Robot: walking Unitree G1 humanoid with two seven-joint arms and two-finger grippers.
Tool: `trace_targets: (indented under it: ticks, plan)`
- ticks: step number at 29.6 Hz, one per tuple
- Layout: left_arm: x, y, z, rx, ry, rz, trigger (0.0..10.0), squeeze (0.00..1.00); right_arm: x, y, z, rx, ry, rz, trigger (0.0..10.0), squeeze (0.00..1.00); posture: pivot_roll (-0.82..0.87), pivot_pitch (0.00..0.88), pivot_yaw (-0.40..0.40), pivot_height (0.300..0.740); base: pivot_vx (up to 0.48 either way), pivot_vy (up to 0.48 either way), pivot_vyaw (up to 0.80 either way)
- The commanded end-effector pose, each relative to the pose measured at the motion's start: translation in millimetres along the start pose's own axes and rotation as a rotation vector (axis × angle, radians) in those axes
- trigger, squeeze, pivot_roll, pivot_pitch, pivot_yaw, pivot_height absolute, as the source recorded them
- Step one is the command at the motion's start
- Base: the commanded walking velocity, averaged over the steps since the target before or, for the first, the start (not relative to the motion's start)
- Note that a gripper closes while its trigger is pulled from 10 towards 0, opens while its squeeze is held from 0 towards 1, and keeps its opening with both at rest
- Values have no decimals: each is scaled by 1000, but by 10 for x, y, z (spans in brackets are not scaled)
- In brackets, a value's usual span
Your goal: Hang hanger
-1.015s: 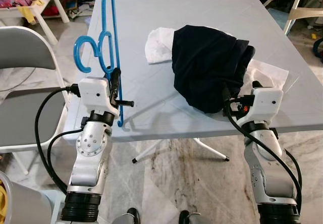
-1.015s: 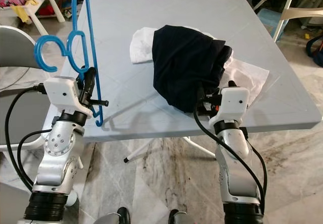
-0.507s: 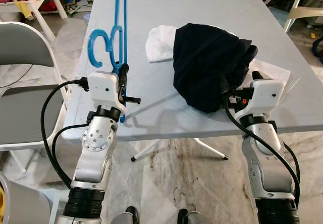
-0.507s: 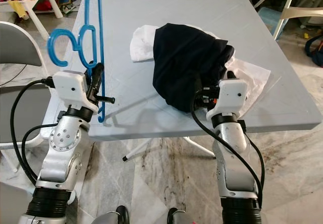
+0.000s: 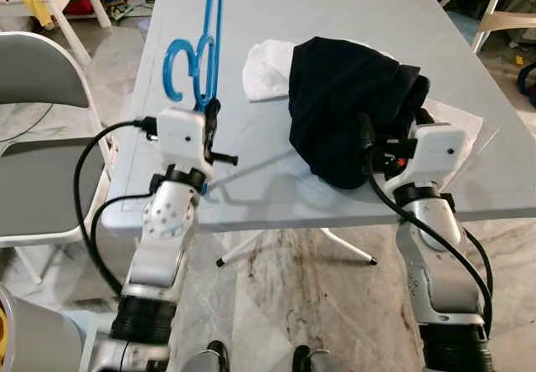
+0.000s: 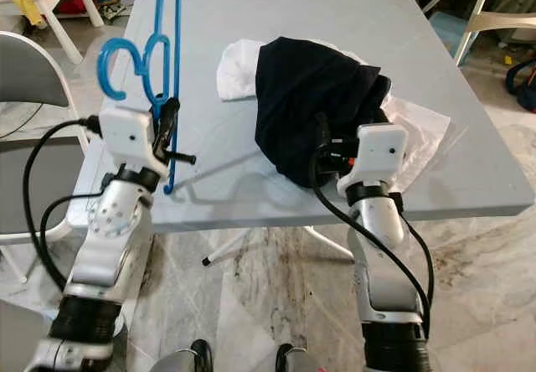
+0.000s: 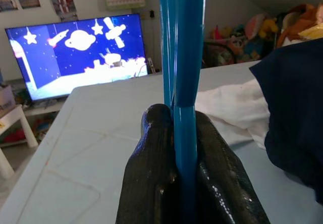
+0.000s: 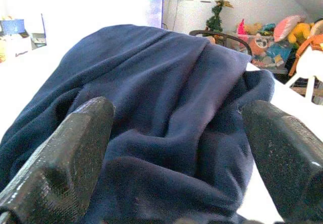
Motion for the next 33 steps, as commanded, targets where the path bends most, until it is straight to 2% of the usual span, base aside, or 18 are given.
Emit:
trace_targets:
  ticks: [1,6,10,13,17,22,33]
  plan:
    - [-53,58,62,36,34,18,10000,0,-47,35,44,25,-5,13,10000,0,61,213,-5,740,0,0,0]
    - [-45,107,129,79,75,20,10000,0,-69,83,112,55,-14,16,10000,0,56,202,2,740,0,0,0]
    - [-2,87,165,109,103,46,10000,0,-83,112,169,82,-14,13,10000,0,57,201,4,740,0,0,0]
    - [34,3,48,63,81,32,10000,0,-88,98,166,83,-16,14,10000,0,58,205,5,740,0,0,0]
    - [8,-109,-107,2,69,34,10000,0,-78,71,127,70,-20,12,10000,0,60,207,2,740,0,0,0]
    - [-23,-187,-187,-24,73,43,10000,0,-61,53,105,62,-20,8,10000,0,61,210,0,740,0,0,0]
    - [-32,-139,-117,-6,77,55,10000,0,-52,67,103,63,-22,2,10000,0,63,206,-1,740,0,0,0]
Point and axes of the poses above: a point about 5 cm out from each wrist's last joint towards the gripper, its own y axis pointing out of the wrist towards the gripper, its own z axis along the axis of the wrist's last joint, x = y × z, the point moved 3 cm from there along y, pointing out of the wrist towards the gripper, and after that the axes turned 1 degree about y, right-handed, at the moved point
